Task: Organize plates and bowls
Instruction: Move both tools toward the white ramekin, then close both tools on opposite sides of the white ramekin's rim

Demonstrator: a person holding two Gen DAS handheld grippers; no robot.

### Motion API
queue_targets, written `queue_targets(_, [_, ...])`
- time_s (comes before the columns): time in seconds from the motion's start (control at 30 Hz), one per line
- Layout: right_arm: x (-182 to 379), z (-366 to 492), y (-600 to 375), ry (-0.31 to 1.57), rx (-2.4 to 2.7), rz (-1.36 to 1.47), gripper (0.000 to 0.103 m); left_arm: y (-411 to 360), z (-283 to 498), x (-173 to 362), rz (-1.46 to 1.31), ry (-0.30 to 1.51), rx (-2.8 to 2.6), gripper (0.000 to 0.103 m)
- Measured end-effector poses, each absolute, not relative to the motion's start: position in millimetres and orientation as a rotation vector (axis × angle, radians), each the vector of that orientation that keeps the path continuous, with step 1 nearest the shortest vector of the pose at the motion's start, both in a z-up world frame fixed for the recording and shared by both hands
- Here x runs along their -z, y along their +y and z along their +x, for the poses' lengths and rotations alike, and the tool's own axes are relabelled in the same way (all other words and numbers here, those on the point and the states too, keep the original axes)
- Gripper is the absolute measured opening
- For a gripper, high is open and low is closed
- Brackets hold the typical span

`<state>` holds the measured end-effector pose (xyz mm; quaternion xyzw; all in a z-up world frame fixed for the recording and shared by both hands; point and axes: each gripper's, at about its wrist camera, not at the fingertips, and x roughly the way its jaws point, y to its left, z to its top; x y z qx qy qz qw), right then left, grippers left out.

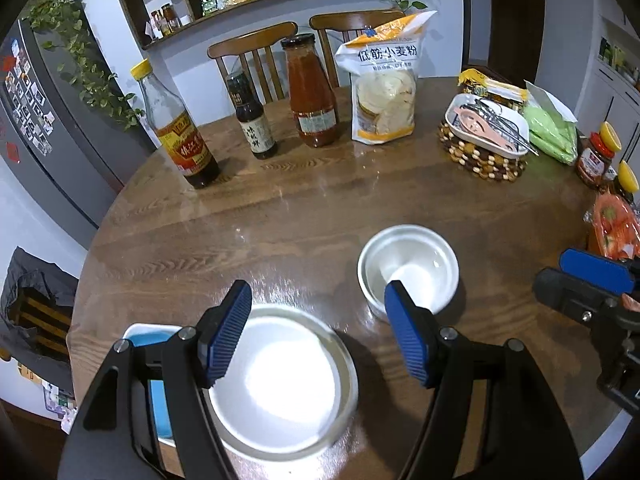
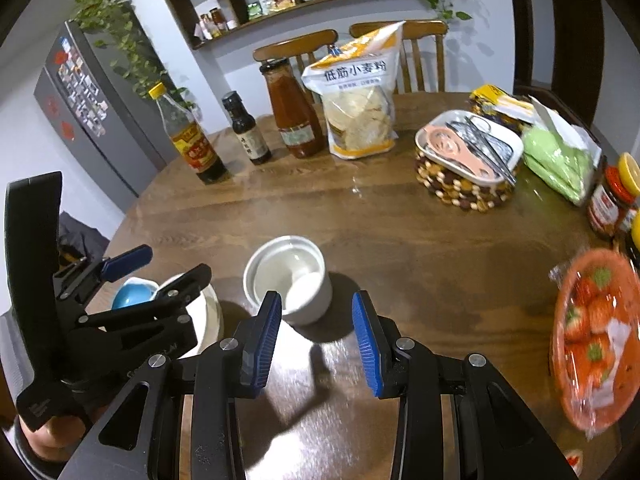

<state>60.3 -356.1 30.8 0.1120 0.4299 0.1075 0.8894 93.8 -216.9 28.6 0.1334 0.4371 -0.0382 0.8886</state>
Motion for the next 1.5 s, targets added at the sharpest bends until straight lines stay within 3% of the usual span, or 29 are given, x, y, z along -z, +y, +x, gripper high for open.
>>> queue_targets(0.3, [-30.2, 93.7, -358.3, 0.902, -0.234, 0.257, 0.037, -218.4, 125.9, -30.3, 0.270, 0.926, 0.060, 0.070])
queue_targets(0.93, [42.9, 134.1, -350.4, 1.093, -0.283, 0.369, 0.037, -229.1, 158.1, 32.3, 0.336, 1.094, 0.109, 0.067])
queue_targets(1.13, [55.7, 136.2, -348.0, 1.120, -0.309, 0.389, 0.037, -238.2, 155.8, 42.8, 0.404, 1.098, 0.127, 0.055])
queue_targets(1.3, [61.2, 138.4, -345.9, 1.125, -0.315, 0.388, 0.037, -245.0, 154.4, 50.9, 0.434, 1.113, 0.154, 0.036])
queue_targets(1.5, [66.4, 140.3, -346.5, 1.118, -0.332, 0.404, 0.028, -249.6, 152.8, 53.2, 0.417, 1.130, 0.183, 0.021])
